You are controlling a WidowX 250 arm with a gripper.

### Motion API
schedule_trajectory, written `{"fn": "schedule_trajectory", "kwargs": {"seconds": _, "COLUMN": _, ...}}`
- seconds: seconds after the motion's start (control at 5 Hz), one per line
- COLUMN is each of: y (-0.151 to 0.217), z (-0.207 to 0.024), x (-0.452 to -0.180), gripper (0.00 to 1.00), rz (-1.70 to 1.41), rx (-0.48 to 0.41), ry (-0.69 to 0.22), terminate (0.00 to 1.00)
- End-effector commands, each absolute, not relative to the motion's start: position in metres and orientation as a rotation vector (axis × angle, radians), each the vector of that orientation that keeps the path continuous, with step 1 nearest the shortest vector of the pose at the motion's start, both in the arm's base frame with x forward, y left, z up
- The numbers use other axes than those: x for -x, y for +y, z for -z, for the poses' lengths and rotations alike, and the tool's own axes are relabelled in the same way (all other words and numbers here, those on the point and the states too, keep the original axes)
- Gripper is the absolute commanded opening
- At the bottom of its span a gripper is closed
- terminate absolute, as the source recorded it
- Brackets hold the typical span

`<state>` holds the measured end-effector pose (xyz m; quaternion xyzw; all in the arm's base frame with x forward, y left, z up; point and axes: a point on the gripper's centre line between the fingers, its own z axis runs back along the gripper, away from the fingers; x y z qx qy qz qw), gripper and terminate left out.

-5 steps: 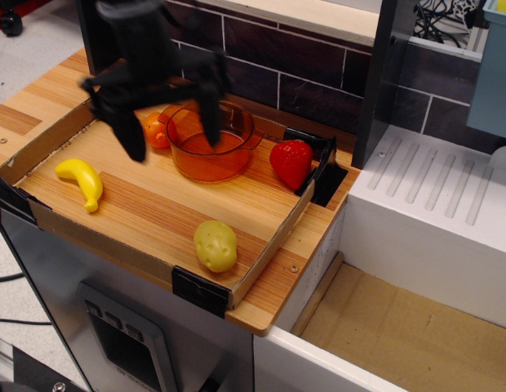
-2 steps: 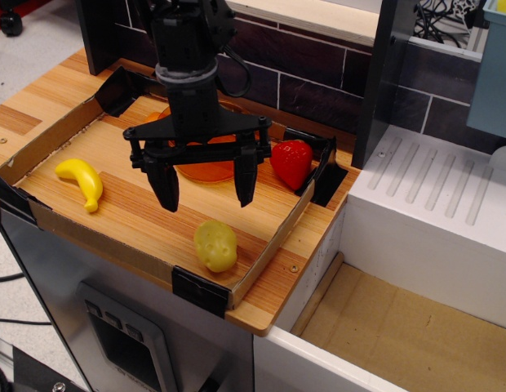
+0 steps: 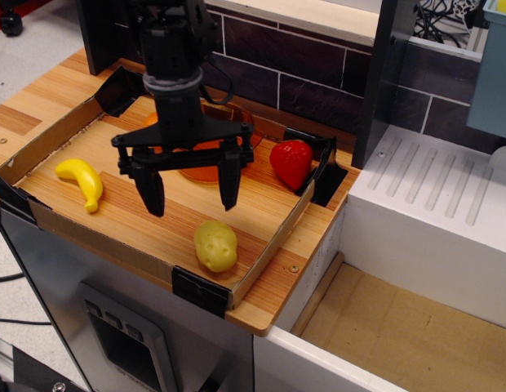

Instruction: Put potato in pot

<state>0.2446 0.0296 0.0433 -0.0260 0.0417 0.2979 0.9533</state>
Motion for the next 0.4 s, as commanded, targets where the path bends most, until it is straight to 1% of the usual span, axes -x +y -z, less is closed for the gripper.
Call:
{"fn": "schedule_trajectory", "kwargs": {"seconds": 0.0, "y": 0.0217, "z": -0.0329, "x": -0.2523, "gripper": 1.00, "rz": -0.578, "rx": 0.047, "ry": 0.090, "terminate": 0.00}}
{"fn": "schedule_trajectory", "kwargs": {"seconds": 0.2, "y": 0.0153, "z": -0.0287, "x": -0.2488, "gripper": 1.00, "rz": -0.565, "rx": 0.055, "ry": 0.098, "terminate": 0.00}}
